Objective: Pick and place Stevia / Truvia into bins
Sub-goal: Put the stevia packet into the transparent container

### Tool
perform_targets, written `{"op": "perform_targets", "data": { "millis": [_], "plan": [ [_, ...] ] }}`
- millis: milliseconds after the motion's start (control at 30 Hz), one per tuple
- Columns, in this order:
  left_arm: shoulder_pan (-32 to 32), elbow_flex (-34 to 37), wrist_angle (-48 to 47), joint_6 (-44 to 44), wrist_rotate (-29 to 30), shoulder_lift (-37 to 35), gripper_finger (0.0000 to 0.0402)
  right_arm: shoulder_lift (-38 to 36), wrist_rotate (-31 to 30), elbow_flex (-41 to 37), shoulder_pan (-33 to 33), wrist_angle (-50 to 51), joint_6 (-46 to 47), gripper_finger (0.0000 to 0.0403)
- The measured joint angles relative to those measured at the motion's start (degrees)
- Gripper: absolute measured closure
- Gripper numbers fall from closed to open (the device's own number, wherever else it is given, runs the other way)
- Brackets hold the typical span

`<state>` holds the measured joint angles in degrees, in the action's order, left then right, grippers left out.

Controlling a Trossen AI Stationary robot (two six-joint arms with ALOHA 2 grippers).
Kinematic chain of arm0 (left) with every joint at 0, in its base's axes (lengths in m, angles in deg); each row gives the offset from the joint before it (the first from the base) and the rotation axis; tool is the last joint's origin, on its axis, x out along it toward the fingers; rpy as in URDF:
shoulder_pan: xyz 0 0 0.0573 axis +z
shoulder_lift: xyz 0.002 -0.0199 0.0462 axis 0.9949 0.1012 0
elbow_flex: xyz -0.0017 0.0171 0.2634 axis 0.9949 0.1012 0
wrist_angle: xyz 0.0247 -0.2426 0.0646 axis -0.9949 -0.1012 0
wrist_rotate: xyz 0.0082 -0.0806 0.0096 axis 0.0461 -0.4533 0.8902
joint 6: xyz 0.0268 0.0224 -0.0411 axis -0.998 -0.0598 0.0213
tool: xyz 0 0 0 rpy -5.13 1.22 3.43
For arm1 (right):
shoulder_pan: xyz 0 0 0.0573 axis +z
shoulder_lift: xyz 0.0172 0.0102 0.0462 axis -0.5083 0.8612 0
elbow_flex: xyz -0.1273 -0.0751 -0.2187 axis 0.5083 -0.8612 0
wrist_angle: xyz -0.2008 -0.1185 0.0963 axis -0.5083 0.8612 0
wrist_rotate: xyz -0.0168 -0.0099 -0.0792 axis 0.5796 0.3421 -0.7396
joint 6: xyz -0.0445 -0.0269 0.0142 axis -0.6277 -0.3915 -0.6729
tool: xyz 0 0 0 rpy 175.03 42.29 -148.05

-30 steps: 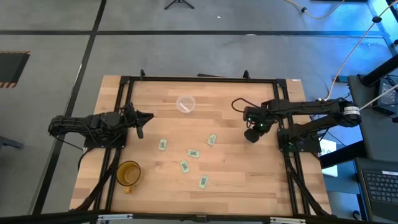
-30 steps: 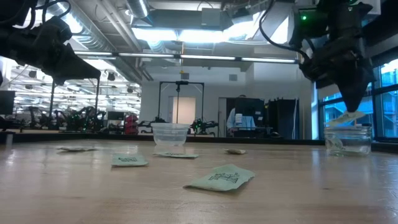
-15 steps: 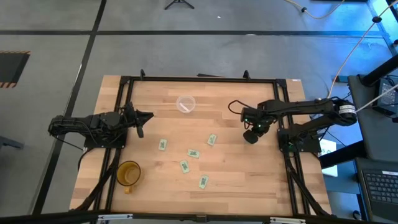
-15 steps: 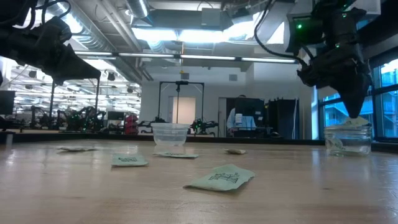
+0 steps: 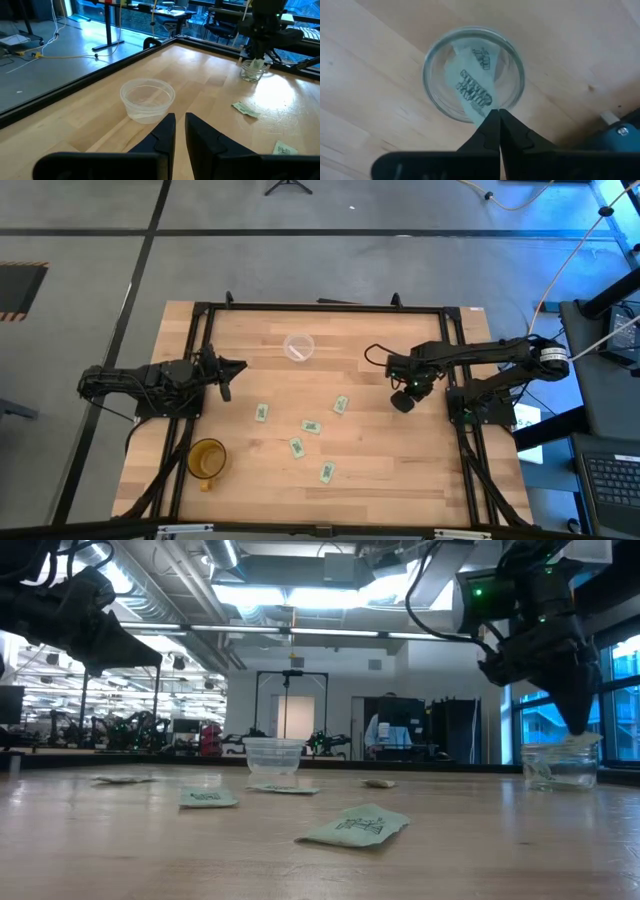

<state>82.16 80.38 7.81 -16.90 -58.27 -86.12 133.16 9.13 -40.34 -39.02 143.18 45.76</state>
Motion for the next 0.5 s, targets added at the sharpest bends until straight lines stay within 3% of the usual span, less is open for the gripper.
{"op": "perform_targets", "data": {
  "millis": [500],
  "plan": [
    [0.0,0.0,0.0,0.0,0.0,0.0,0.0365,0.0,0.0,0.0,0.0,-4.2,-1.2,0.0402]
  ]
}}
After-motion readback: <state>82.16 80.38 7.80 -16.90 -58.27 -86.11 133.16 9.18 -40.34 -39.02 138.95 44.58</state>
